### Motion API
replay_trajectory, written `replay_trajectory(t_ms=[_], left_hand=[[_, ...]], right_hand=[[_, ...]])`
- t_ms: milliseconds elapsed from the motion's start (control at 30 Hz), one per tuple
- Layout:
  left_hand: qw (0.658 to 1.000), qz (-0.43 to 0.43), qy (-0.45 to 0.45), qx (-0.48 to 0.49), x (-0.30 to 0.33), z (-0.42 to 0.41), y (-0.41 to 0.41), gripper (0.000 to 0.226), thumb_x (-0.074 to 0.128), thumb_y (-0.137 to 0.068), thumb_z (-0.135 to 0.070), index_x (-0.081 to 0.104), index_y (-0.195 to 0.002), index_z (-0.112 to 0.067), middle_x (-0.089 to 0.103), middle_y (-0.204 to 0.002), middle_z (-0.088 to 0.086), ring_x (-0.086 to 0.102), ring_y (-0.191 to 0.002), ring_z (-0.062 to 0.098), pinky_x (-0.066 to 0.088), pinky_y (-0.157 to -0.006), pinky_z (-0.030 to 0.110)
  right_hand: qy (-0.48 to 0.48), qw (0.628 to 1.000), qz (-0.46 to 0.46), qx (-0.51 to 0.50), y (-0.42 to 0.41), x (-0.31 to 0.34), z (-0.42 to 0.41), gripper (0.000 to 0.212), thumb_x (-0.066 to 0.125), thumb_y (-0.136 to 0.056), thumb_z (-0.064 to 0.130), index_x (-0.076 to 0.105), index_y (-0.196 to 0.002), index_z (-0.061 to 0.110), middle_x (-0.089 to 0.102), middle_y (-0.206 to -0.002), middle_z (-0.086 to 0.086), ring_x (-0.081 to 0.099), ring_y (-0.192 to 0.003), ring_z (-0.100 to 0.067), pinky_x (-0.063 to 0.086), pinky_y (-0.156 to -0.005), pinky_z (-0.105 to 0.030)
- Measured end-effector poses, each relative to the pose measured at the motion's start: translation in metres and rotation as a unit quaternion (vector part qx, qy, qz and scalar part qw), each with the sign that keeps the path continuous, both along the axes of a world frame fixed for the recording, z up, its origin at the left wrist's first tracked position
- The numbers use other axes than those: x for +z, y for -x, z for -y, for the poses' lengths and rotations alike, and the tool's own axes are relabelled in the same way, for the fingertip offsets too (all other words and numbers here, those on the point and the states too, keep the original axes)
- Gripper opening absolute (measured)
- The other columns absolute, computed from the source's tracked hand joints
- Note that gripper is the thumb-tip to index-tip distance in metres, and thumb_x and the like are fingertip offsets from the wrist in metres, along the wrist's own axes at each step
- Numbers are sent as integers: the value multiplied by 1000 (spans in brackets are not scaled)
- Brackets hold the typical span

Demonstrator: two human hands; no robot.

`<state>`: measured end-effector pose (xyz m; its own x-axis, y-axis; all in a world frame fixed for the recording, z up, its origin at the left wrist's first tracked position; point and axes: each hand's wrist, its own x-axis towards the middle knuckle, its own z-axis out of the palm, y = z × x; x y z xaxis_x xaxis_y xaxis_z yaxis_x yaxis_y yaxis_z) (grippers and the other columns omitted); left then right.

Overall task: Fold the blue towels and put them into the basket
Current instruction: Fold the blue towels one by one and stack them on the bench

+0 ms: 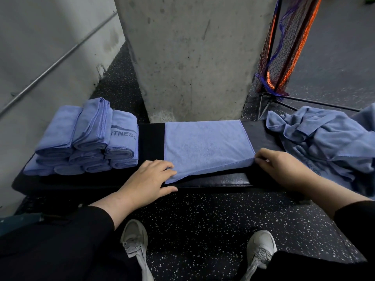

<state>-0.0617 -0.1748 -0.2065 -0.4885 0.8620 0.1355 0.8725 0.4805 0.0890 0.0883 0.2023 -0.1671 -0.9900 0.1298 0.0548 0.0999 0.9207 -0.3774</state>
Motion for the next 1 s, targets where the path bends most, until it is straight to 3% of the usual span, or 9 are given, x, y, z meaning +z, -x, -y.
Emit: replay_trajectory(t_ms=[133,300,367,533,633,733,833,900,1000], left_hand=[[1000,0,-23,-2,2,0,1,42,49,-94,-58,67,-113,-25,57,-119,-11,52,-113,10,45,-95,33],[999,9,-30,25,5,-8,-2,14,49,-99,-37,57,-93,-28,49,-98,-16,50,-96,9,40,-89,32],[998,33,-26,49,7,-12,-1,12,49,-101,-32,52,-90,-28,46,-95,-16,45,-92,9,38,-88,32],[967,202,-50,150,22,-23,2,23,34,-107,-28,45,-86,-29,49,-90,-13,43,-90,8,33,-89,33],[934,278,-120,190,29,-24,3,24,37,-106,-34,46,-84,-32,55,-81,-9,49,-80,9,40,-74,31],[909,339,-158,185,37,-24,0,24,48,-104,-24,54,-81,-25,54,-67,-14,44,-61,1,37,-62,20],[884,411,-133,178,42,-19,0,21,55,-102,-21,64,-84,-21,60,-72,-9,49,-67,2,41,-73,24],[873,434,-126,182,47,-16,1,20,54,-103,-22,69,-91,-21,65,-80,-7,53,-75,4,41,-76,23],[883,399,-123,212,58,-17,3,29,42,-107,-29,71,-100,-26,69,-98,-5,56,-86,7,41,-73,19]], right_hand=[[17,1000,8,-23,3,4,-1,8,58,-99,28,58,-91,24,55,-68,17,51,-63,0,30,-58,-22],[30,998,12,-48,5,4,1,9,60,-98,26,58,-90,25,56,-69,15,54,-66,-15,35,-65,-29],[39,998,12,-51,6,5,1,11,60,-98,25,56,-87,27,56,-67,15,53,-63,-8,35,-62,-28],[42,997,36,-60,11,12,1,14,60,-98,24,57,-85,27,58,-65,13,52,-62,4,36,-56,-12],[42,996,63,-50,13,16,0,22,60,-98,25,53,-77,29,60,-67,12,53,-64,3,36,-58,-11],[47,991,123,-22,13,23,-2,28,60,-98,23,55,-71,29,60,-64,16,52,-61,4,39,-62,-13],[102,970,220,5,6,32,-3,29,60,-99,21,61,-70,23,56,-57,19,47,-57,1,41,-62,-15],[202,947,249,-2,-1,39,1,28,58,-100,18,64,-73,18,50,-56,13,45,-57,-7,41,-57,-20],[275,943,186,-32,0,47,9,34,58,-100,13,61,-66,16,47,-54,10,43,-51,-8,38,-51,-20]])
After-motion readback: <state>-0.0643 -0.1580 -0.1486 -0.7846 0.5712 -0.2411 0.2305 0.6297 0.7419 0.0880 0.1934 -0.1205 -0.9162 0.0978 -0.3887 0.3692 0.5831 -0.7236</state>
